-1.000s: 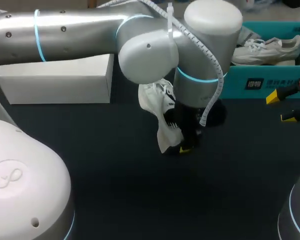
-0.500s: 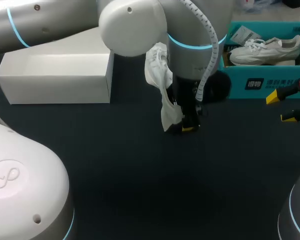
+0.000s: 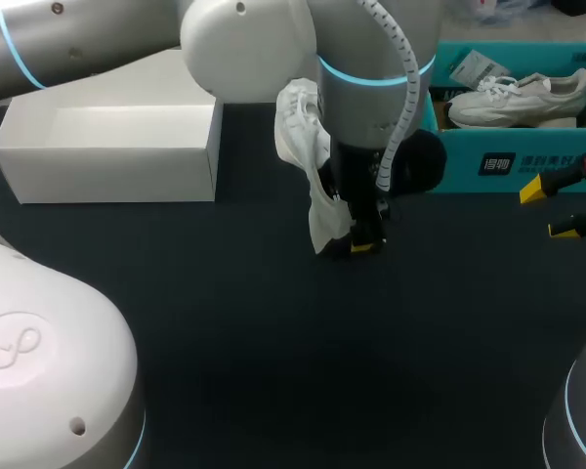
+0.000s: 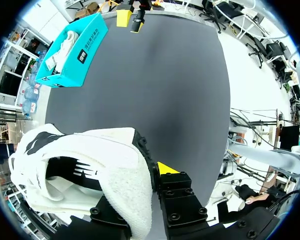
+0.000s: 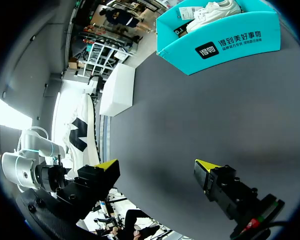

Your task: Take the shoe out of the shoebox, open the shoe tongue, remove and reinsert the insole, then place the shoe into the shoebox

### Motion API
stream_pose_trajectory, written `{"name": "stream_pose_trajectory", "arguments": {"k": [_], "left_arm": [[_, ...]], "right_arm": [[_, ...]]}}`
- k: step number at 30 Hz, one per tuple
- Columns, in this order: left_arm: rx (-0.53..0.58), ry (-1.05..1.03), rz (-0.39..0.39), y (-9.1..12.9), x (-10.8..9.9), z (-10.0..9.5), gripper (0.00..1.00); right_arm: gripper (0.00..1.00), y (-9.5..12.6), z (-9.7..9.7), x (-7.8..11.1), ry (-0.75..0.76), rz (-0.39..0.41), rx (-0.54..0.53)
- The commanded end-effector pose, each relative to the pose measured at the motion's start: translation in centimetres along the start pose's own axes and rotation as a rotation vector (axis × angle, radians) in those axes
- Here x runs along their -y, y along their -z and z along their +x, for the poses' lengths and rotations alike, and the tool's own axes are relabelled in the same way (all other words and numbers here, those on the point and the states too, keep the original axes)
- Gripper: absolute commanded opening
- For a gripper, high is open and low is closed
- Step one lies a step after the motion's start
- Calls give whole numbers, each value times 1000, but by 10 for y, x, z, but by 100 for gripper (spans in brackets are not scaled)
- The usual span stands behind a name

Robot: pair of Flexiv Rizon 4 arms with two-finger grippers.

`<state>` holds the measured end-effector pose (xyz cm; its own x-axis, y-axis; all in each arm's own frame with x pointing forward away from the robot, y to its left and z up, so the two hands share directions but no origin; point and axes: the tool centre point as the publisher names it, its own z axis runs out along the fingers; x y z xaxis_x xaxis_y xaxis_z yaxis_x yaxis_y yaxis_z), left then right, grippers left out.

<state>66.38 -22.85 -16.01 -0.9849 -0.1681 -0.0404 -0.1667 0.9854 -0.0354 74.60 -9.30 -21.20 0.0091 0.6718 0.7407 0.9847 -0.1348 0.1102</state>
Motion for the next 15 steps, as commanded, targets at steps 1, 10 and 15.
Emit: {"name": "stream_pose_trajectory", "arguments": {"k": [1,10,15], "left_arm": [[-19,-13,18,4,-7,-4,0],[-91,40,91,22,-97,-39,0],[-109,33,105,25,-143,-59,0]], "right_arm": [[100,0,0,1,-1,-2,3],[100,0,0,1,-1,-2,3],[100,0,0,1,-1,-2,3]]}}
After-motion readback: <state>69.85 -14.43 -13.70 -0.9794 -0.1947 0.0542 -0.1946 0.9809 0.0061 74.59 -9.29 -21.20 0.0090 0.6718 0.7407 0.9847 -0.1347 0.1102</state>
